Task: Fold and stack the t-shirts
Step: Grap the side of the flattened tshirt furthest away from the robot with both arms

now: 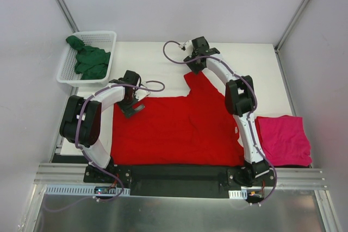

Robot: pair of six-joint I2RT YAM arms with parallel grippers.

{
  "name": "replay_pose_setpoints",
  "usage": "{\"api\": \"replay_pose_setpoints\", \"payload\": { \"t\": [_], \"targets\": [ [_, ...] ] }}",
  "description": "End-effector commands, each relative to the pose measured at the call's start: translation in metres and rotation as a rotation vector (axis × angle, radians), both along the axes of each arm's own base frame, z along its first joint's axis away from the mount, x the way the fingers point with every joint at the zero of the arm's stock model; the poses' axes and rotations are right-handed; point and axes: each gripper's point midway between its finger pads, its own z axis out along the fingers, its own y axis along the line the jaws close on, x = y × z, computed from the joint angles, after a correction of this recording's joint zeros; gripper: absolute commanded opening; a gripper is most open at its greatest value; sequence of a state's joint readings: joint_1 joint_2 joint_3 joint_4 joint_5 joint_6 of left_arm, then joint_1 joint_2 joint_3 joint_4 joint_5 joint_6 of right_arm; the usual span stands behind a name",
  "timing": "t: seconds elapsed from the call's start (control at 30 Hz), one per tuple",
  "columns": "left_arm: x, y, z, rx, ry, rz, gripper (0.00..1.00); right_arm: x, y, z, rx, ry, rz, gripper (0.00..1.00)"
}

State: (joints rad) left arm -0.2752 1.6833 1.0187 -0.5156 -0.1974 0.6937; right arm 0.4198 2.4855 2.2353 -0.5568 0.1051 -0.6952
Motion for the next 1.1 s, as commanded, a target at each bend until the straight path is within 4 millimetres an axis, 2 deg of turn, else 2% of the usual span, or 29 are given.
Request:
{"api": "replay_pose_setpoints", "payload": {
  "t": [0.0, 0.07, 0.17, 0.2, 0.23, 0.43, 0.57, 0.63, 0.67, 0.77, 0.9, 1.07],
  "targets": [
    [0.005, -0.003, 0.011, 0.016, -0.018, 0.002, 0.99, 0.015, -0.009, 0.008, -0.038, -0.055, -0.016, 0.66],
    [0.004, -0.005, 0.011, 0.019, -0.015, -0.004, 0.99, 0.014, -0.009, 0.004, -0.031, -0.038, -0.010, 0.66],
    [0.004, -0.007, 0.011, 0.022, -0.014, -0.011, 0.99, 0.012, -0.011, -0.003, -0.031, -0.017, 0.004, 0.58],
    [0.004, -0.007, 0.011, 0.024, -0.014, -0.013, 0.99, 0.012, -0.010, -0.003, -0.035, -0.018, 0.011, 0.51],
    [0.004, -0.008, 0.011, 0.025, -0.014, -0.015, 0.99, 0.013, -0.011, -0.004, -0.034, -0.014, 0.013, 0.48],
    [0.004, -0.008, 0.011, 0.029, -0.012, -0.023, 0.99, 0.005, -0.002, -0.012, -0.012, 0.033, 0.077, 0.47],
    [0.005, -0.009, 0.011, 0.032, -0.011, -0.030, 0.99, 0.001, 0.002, -0.015, -0.012, 0.056, 0.110, 0.32],
    [0.006, -0.009, 0.010, 0.034, -0.008, -0.032, 0.99, -0.002, 0.005, -0.015, -0.012, 0.065, 0.133, 0.31],
    [0.006, -0.009, 0.010, 0.034, -0.008, -0.032, 0.99, -0.003, 0.003, -0.015, -0.019, 0.069, 0.138, 0.24],
    [0.006, -0.010, 0.009, 0.033, -0.007, -0.032, 0.99, -0.005, 0.004, -0.019, -0.032, 0.078, 0.154, 0.14],
    [0.006, -0.011, 0.010, 0.036, -0.007, -0.038, 0.99, -0.006, 0.001, -0.021, -0.054, 0.078, 0.161, 0.08],
    [0.007, -0.012, 0.009, 0.035, -0.006, -0.042, 0.99, -0.004, -0.009, -0.020, -0.099, 0.071, 0.146, 0.06]
  ]
}}
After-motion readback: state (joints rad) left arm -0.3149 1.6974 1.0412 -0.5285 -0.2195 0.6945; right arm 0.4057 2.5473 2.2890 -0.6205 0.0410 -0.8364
